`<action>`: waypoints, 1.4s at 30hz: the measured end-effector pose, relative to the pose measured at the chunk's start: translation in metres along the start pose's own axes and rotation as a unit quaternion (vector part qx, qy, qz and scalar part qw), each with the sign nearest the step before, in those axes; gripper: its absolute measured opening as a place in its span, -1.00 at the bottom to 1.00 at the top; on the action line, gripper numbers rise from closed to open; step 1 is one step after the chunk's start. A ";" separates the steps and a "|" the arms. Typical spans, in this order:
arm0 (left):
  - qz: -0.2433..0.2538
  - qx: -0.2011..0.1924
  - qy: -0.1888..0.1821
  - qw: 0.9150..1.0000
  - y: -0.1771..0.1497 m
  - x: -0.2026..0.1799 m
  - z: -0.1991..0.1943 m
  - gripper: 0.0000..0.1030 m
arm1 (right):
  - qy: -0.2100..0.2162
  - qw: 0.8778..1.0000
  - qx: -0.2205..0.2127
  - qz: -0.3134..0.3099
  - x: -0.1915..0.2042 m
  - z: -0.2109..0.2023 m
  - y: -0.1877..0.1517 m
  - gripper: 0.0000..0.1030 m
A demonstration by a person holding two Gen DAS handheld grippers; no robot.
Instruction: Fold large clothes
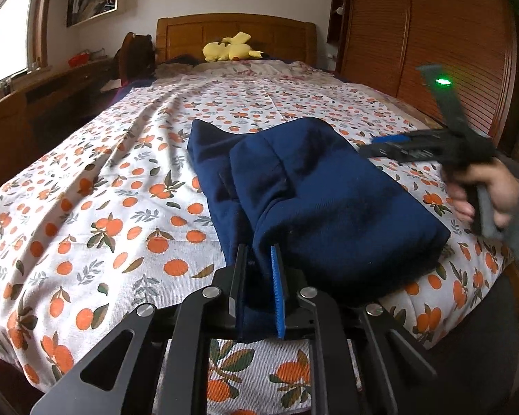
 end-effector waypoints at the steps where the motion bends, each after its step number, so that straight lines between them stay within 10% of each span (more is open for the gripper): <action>1: 0.000 0.000 0.000 1.000 0.000 0.000 0.000 -0.69 | -0.003 1.000 0.003 0.005 -0.006 0.008 0.004 0.05; 11: -0.007 -0.002 0.001 1.000 -0.001 0.002 -0.006 -0.59 | 0.014 0.993 0.064 0.093 -0.067 0.089 0.024 0.36; 18: -0.029 0.003 0.024 0.999 -0.021 -0.001 -0.035 -0.12 | 0.043 0.990 0.069 0.116 -0.076 0.098 0.020 0.50; 32: -0.056 0.040 0.024 0.997 -0.036 0.009 -0.002 -0.07 | 0.060 0.989 0.065 0.119 -0.079 0.102 0.018 0.52; 36: -0.065 0.039 0.002 0.997 -0.037 0.014 0.005 -0.11 | 0.092 0.985 0.069 0.127 -0.079 0.102 0.019 0.05; 38: -0.069 0.044 -0.034 0.996 -0.037 0.013 0.006 -0.62 | 0.112 0.982 0.071 0.132 -0.075 0.100 0.021 -0.18; 40: -0.060 0.042 -0.037 0.997 -0.036 0.009 0.007 -0.72 | 0.113 0.984 0.062 0.124 -0.070 0.093 0.026 -0.74; 42: -0.053 0.037 -0.040 0.997 -0.033 0.007 0.005 -0.79 | 0.100 0.987 0.054 0.115 -0.065 0.085 0.032 -0.85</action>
Point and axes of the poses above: each gripper's, at about its wrist camera, not at the fingertips, and z roughly the way its jaws point, x to its left, y to its top, the point moved 2 cm from there along z, roughly the way its jaws point, and after that the axes turned 4 degrees about -z, right-handed, at the moved point
